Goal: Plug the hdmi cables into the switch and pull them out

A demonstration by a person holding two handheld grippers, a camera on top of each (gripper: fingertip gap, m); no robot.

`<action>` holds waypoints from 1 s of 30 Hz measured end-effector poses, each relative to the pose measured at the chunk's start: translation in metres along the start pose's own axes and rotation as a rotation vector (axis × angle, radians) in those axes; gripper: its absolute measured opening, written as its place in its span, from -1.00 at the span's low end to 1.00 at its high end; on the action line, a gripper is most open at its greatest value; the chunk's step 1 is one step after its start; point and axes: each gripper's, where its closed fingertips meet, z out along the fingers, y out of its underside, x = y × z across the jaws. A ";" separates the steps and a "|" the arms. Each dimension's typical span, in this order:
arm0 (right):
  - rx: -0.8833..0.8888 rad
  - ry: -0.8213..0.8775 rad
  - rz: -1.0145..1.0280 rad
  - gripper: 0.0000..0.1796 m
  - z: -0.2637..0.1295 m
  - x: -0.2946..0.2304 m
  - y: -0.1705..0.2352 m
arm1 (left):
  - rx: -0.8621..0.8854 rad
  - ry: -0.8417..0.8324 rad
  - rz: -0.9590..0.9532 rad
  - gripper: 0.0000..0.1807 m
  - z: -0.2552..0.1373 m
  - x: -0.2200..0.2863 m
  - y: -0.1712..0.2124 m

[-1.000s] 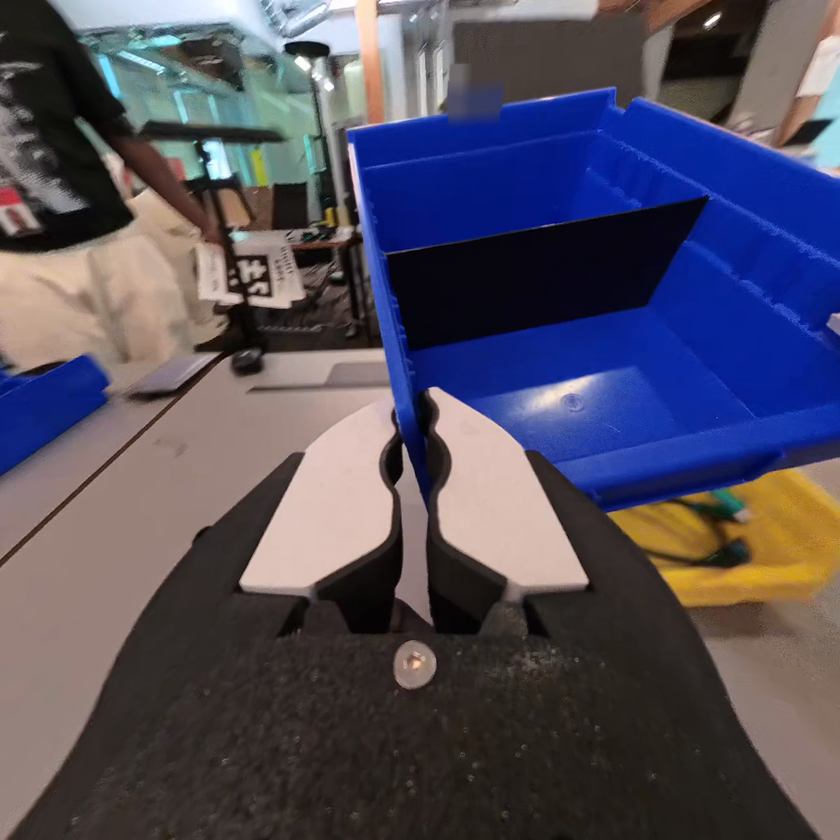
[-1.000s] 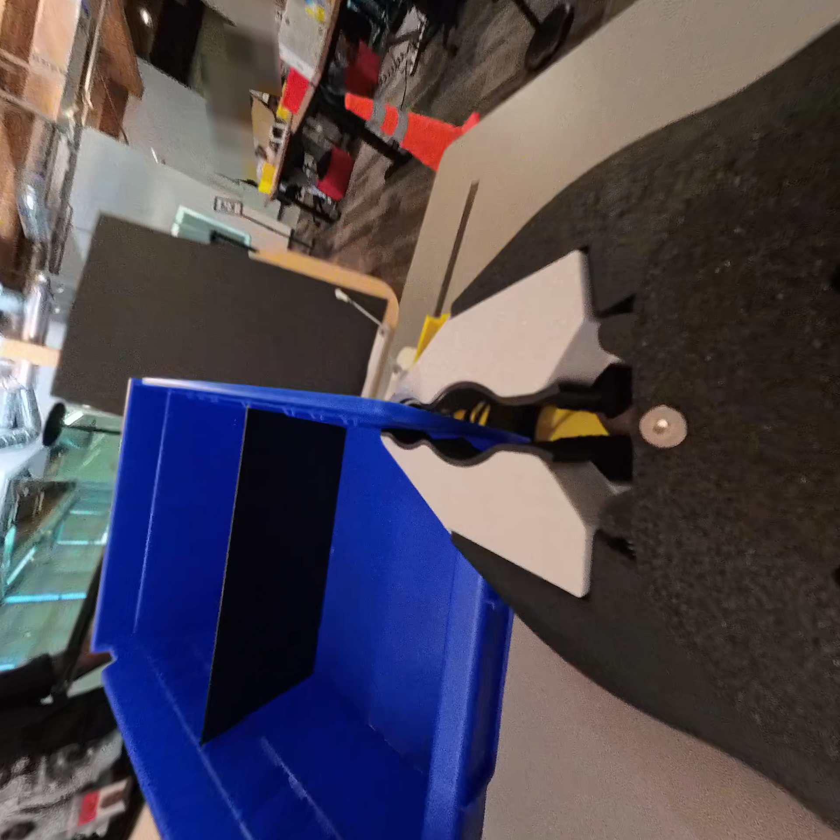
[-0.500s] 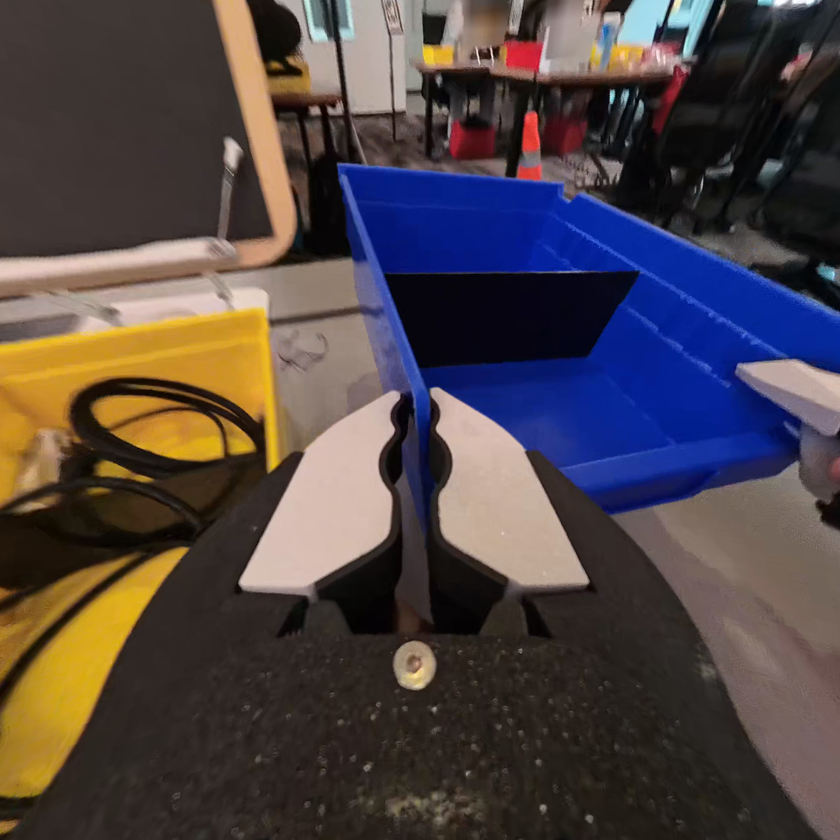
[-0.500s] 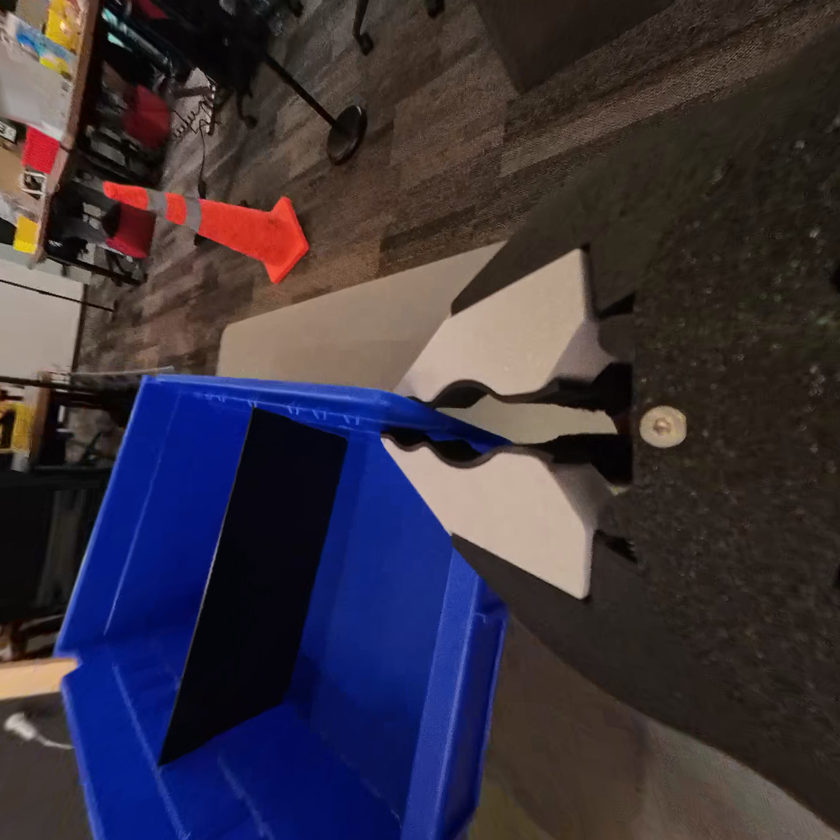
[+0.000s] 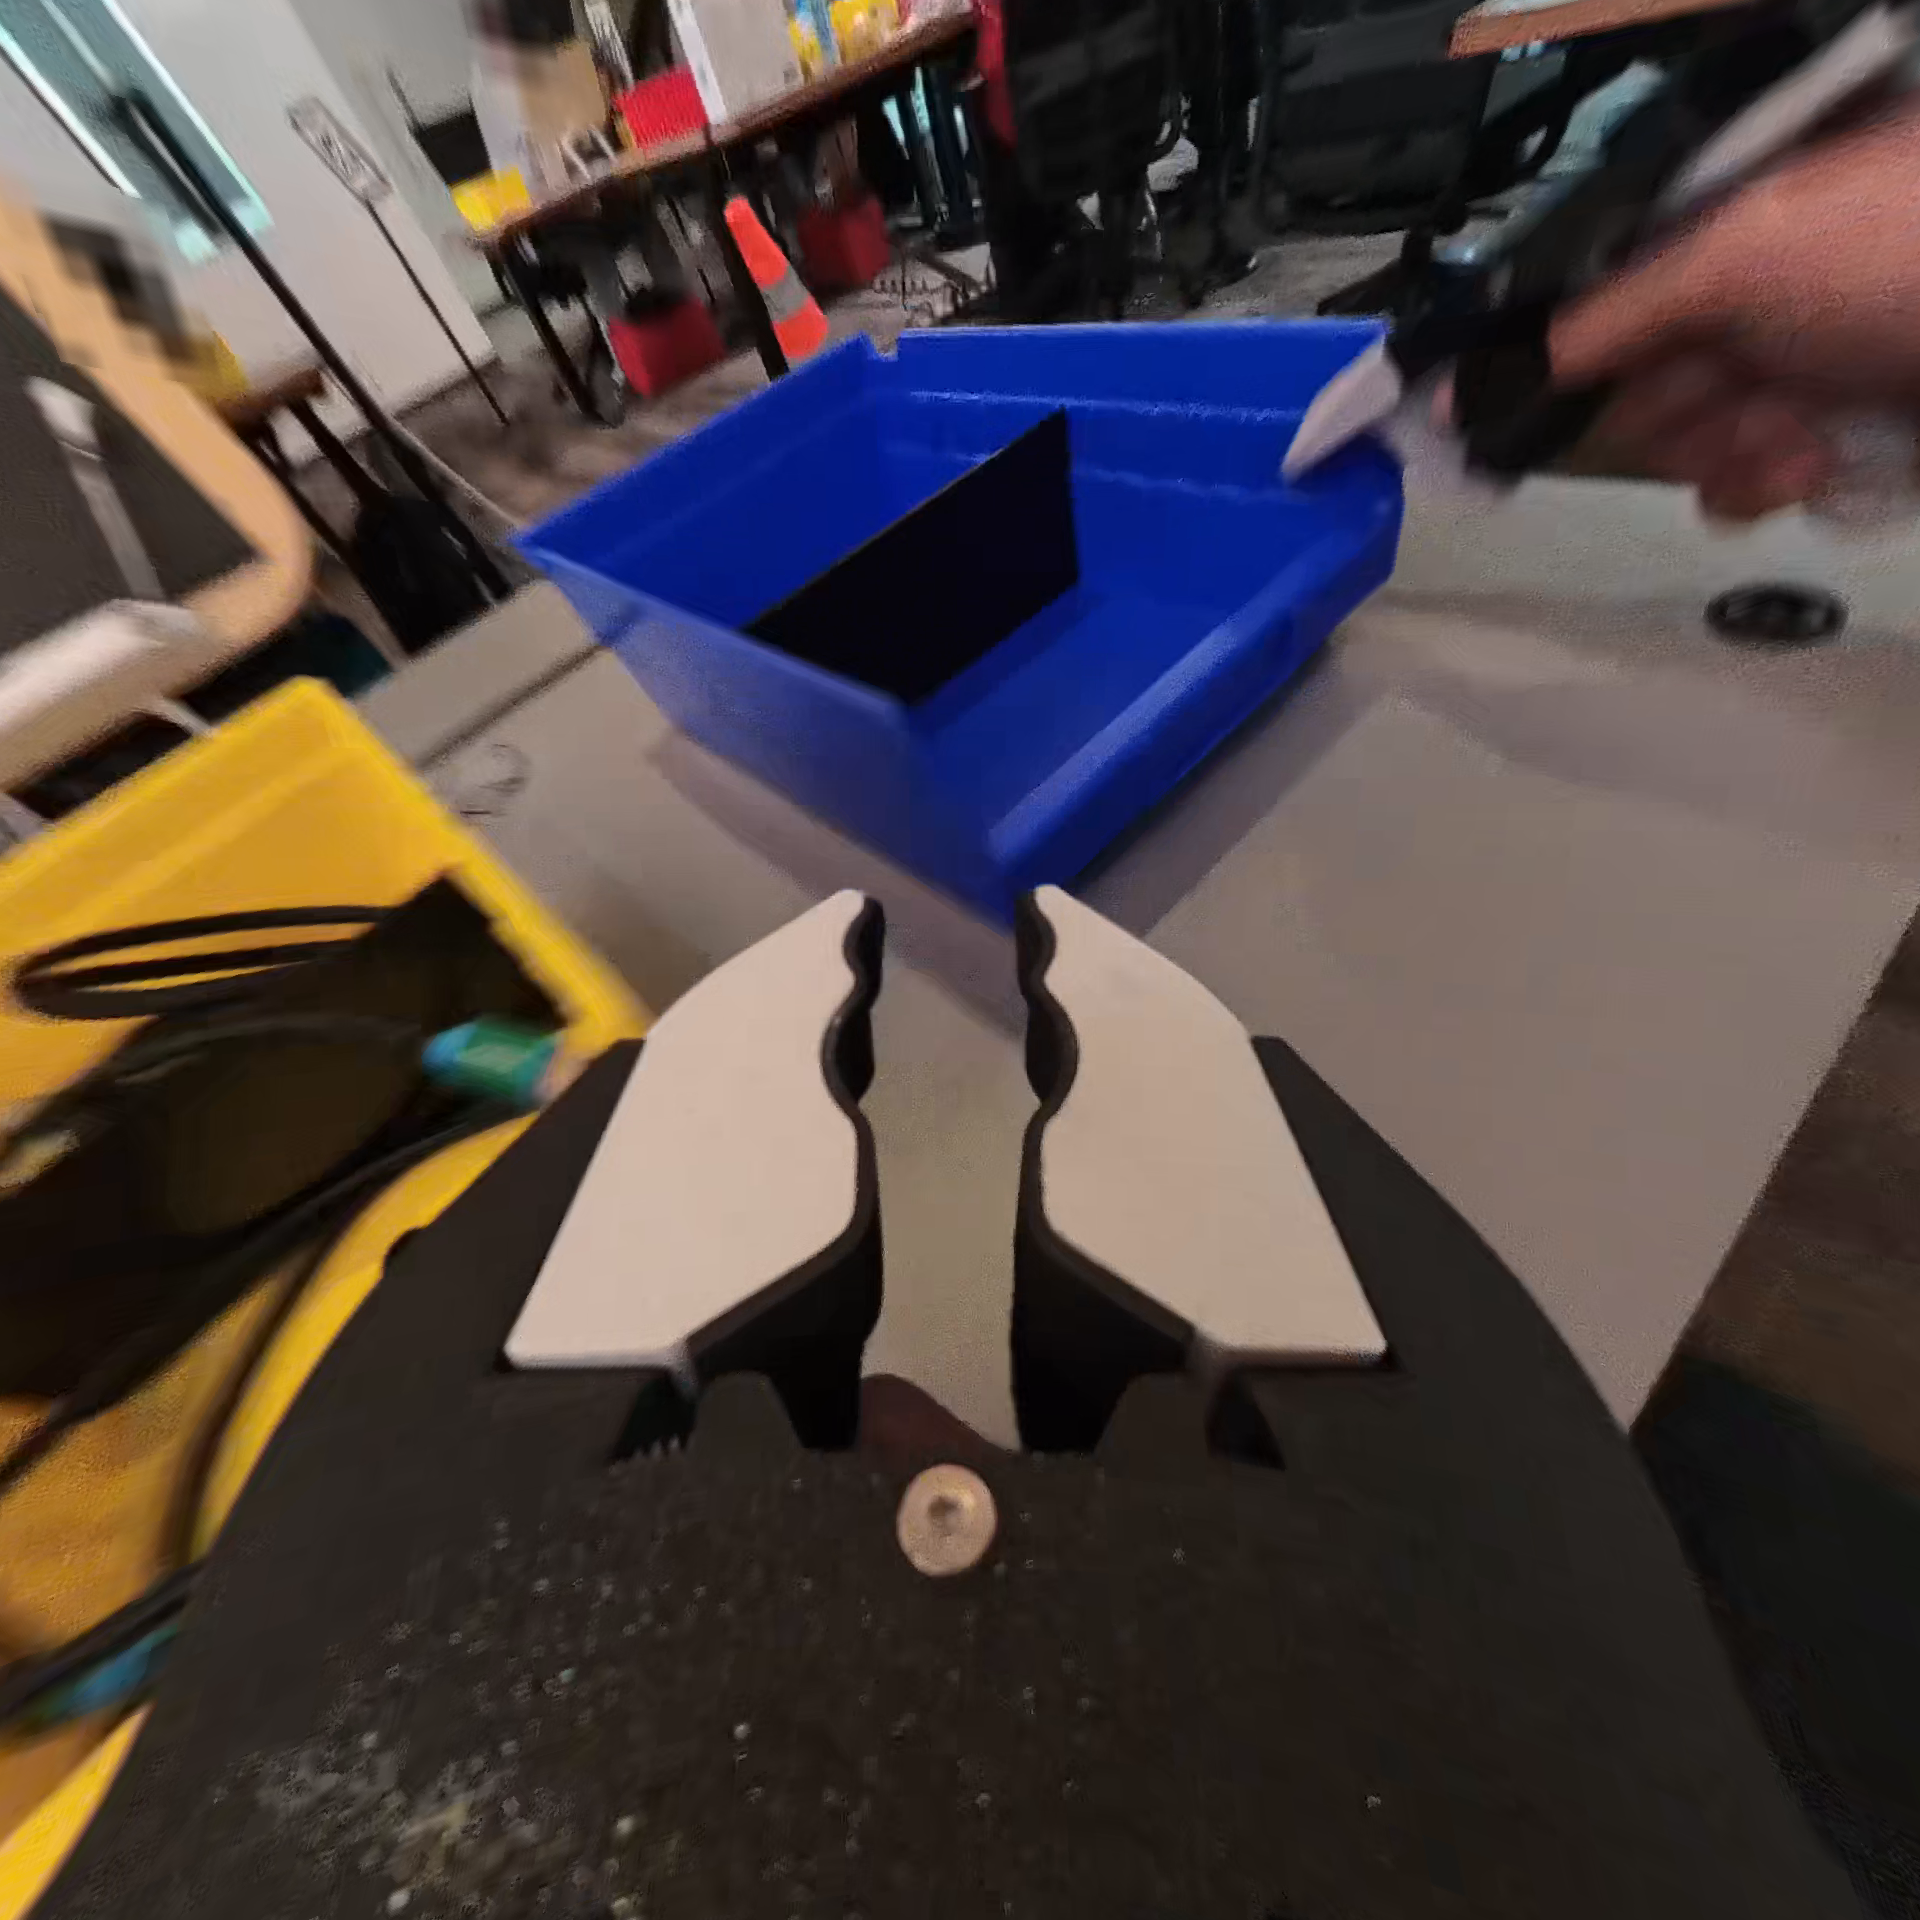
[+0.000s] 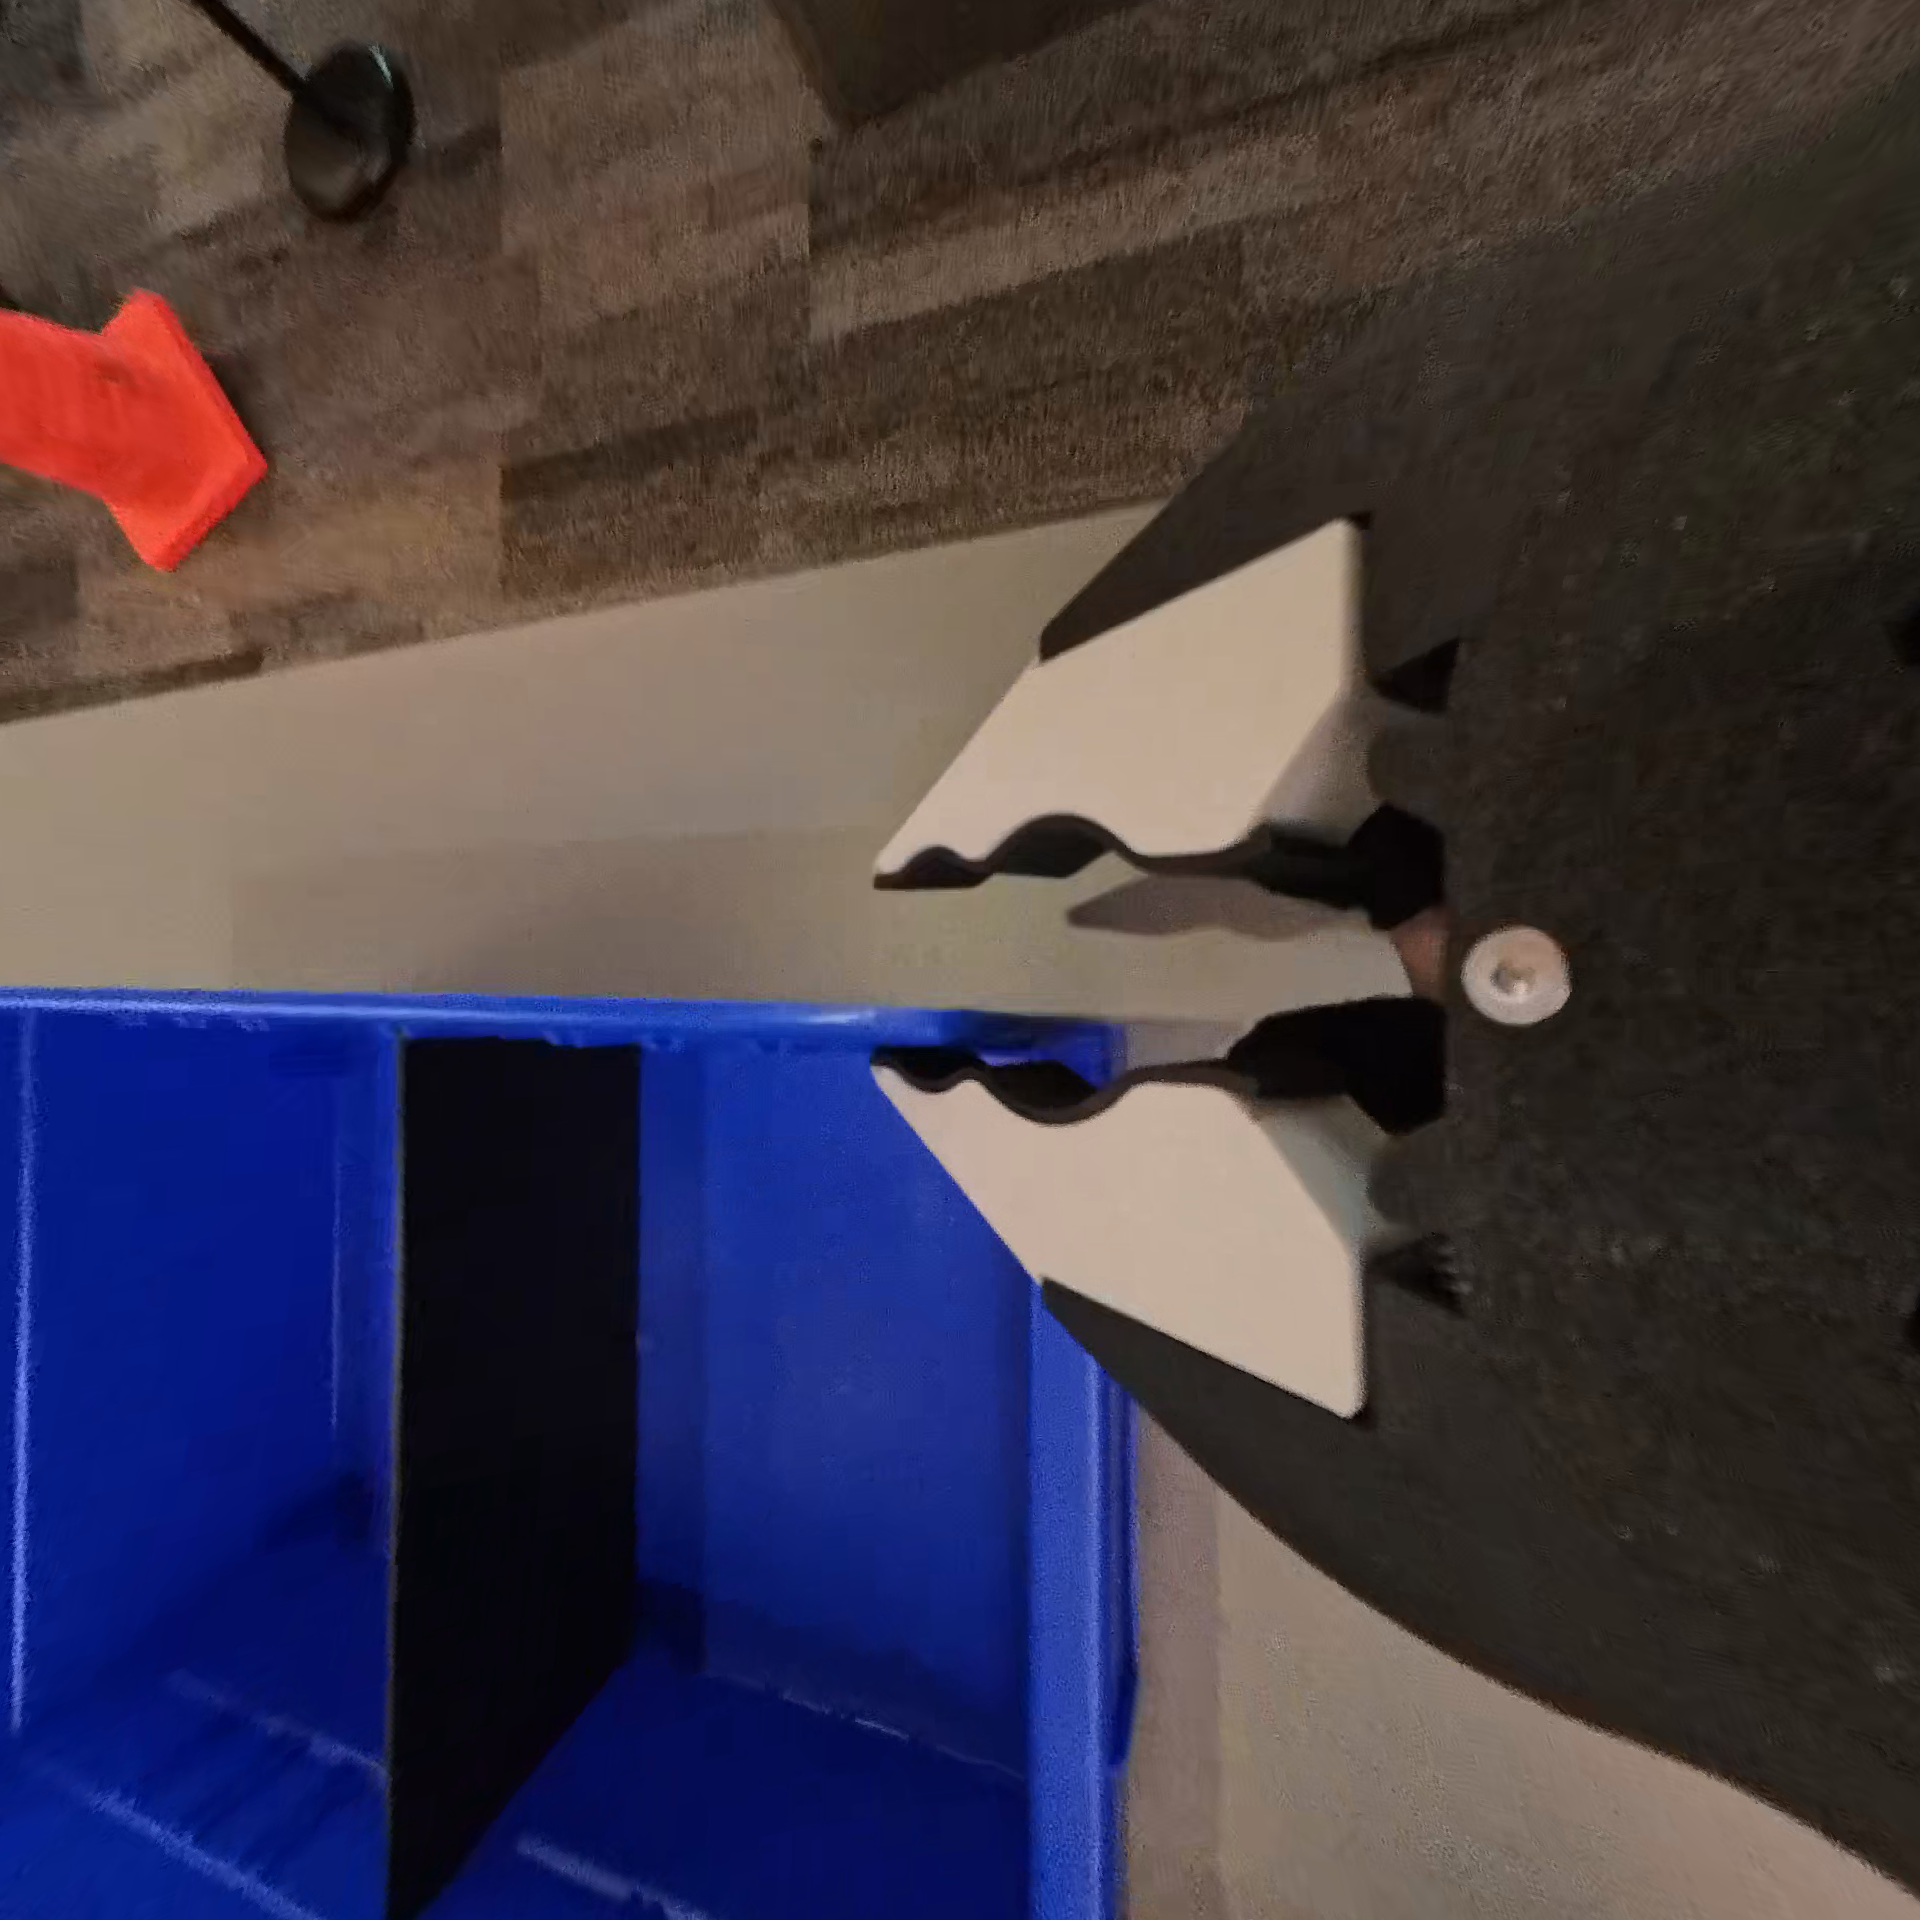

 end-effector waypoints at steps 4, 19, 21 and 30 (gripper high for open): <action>0.156 0.043 -0.175 -0.64 -0.045 -0.036 -0.064 | -0.024 -0.236 -0.069 -0.73 -0.080 -0.113 0.046; 0.264 -0.176 -0.244 -0.54 -0.011 -0.315 0.001 | -0.153 -0.207 -0.430 -0.81 -0.071 -0.204 0.130; 0.244 -0.155 -0.192 -0.81 -0.004 -0.325 0.003 | -0.208 -0.289 -0.330 -0.87 -0.073 -0.211 0.134; 0.373 -0.098 -0.214 -0.96 -0.034 -0.438 -0.036 | -0.151 -0.502 -0.374 -0.95 -0.158 -0.310 0.158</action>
